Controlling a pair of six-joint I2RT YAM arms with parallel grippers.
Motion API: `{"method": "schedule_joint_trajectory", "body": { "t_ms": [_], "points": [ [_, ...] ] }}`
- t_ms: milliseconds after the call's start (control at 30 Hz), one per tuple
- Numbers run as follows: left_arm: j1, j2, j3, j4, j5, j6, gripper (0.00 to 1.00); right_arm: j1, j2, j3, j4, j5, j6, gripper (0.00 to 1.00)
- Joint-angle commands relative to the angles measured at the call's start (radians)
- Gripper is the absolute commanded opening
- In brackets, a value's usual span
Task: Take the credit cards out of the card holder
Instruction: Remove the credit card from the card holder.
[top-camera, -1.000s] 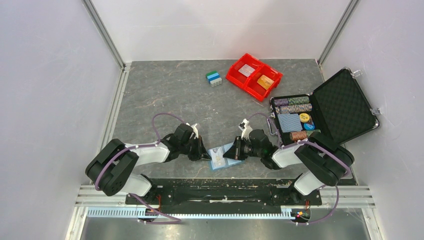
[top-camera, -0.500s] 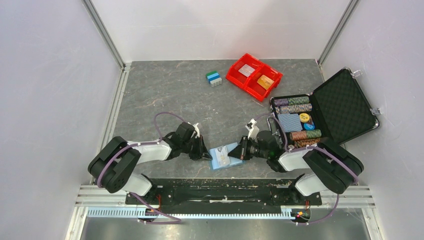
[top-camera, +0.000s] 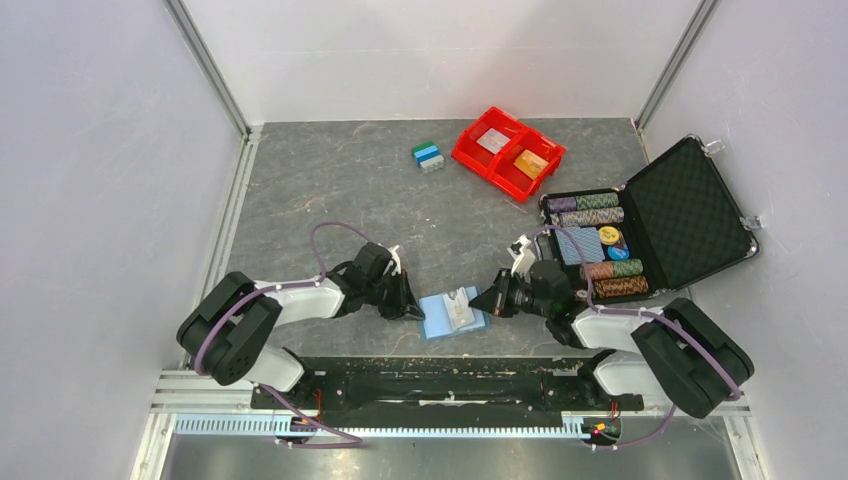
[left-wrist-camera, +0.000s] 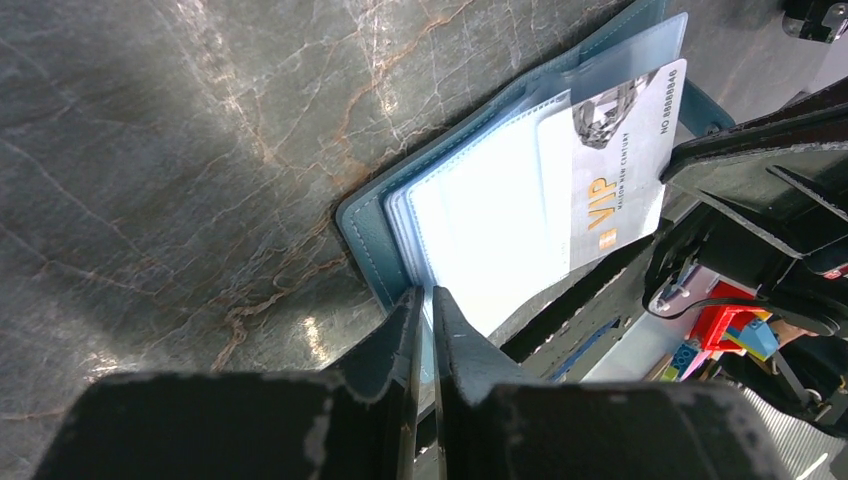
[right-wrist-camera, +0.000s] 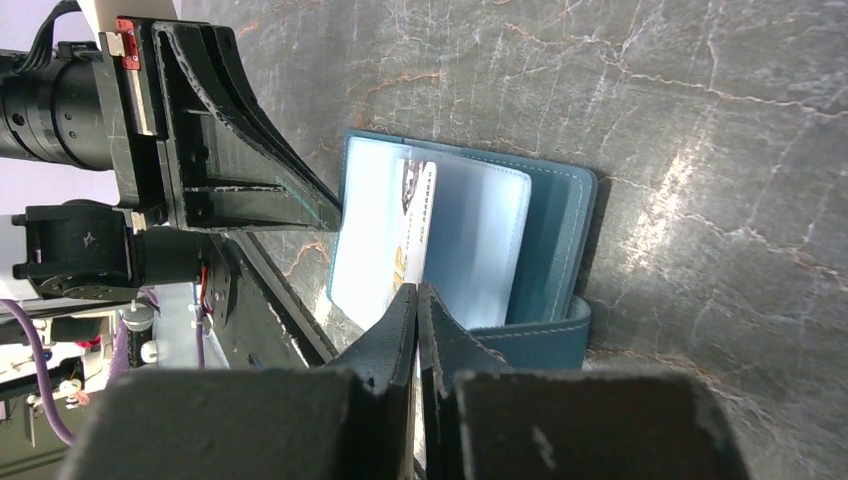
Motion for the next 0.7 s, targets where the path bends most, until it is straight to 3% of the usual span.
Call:
{"method": "schedule_joint_trajectory", "body": {
  "t_ms": [0, 233, 400, 567, 667],
  "points": [
    [-0.003, -0.014, 0.006, -0.066, -0.032, 0.038, 0.17, -0.019, -0.065, -0.007, -0.055, -0.018, -0.037, 0.00],
    [-0.007, -0.094, 0.010, -0.055, -0.011, -0.005, 0.39, -0.047, -0.176, 0.020, -0.189, -0.009, -0.072, 0.00],
    [-0.018, -0.128, 0.012, -0.005, 0.002, -0.034, 0.44, -0.049, -0.199, 0.041, -0.211, -0.016, -0.096, 0.00],
    [-0.030, -0.130, 0.018, 0.010, -0.002, -0.042, 0.45, -0.049, -0.151, 0.127, -0.299, -0.040, -0.175, 0.19],
    [-0.046, -0.104, 0.039, 0.018, 0.011, -0.039, 0.42, -0.046, -0.122, 0.143, -0.287, -0.046, -0.162, 0.22]
  ]
}}
